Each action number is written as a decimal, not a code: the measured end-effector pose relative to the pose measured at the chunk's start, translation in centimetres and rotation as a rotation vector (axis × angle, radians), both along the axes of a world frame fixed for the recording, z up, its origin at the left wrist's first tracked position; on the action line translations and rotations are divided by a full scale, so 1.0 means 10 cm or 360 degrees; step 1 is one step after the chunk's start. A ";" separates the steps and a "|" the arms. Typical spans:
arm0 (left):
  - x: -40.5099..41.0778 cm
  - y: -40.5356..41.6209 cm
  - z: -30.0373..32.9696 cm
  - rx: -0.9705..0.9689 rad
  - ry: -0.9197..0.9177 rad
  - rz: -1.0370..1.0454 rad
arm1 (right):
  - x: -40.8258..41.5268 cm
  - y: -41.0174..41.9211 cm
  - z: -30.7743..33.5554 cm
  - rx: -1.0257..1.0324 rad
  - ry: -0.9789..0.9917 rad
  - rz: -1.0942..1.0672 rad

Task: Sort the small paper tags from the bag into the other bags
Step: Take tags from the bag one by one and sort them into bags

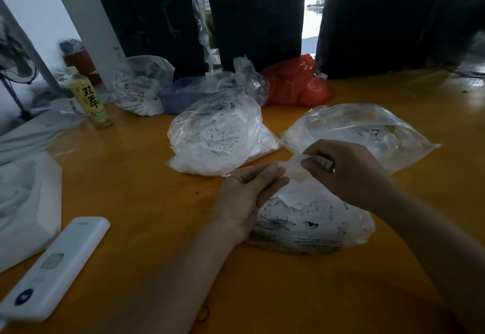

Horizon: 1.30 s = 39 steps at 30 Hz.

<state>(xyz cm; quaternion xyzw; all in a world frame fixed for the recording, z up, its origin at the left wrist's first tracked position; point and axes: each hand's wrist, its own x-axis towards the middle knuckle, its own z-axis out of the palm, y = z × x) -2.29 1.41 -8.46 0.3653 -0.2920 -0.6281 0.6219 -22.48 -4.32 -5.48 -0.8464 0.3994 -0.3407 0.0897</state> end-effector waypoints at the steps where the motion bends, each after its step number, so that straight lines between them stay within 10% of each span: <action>1: 0.00 0.00 0.00 -0.0008 -0.0018 0.0005 | 0.00 0.00 0.00 0.0008 0.0027 0.0017; 15: 0.00 0.05 -0.04 -0.0163 -0.0704 0.0219 | 0.02 0.03 0.02 0.0241 0.0032 0.0093; 39: 0.00 0.04 -0.02 -0.0027 -0.0392 0.0159 | 0.25 0.20 -0.10 0.0394 -0.0420 -0.0002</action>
